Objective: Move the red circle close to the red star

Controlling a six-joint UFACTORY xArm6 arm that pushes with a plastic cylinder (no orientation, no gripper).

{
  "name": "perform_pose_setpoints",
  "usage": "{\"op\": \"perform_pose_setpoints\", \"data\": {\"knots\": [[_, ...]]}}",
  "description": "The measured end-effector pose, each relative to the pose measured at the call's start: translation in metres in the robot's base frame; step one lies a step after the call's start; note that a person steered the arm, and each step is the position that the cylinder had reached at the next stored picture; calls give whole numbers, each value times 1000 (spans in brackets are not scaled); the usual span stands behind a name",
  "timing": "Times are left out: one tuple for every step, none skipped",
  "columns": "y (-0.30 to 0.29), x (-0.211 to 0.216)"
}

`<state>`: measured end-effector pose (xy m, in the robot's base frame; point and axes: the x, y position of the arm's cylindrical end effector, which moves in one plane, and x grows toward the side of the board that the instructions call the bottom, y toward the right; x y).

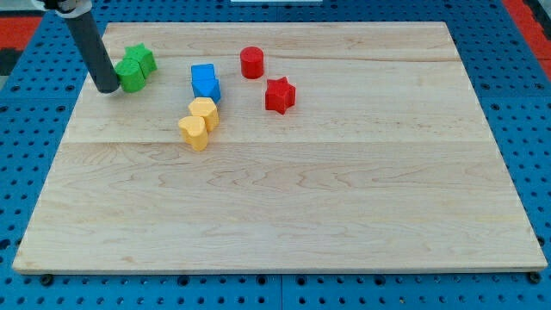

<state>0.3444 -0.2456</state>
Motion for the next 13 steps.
{"op": "perform_pose_setpoints", "data": {"knots": [[0,-2],[0,-3],[-1,27],[21,40],[85,30],[98,14],[98,-5],[115,-44],[131,-72],[164,-92],[180,-78],[180,-47],[185,-47]]}}
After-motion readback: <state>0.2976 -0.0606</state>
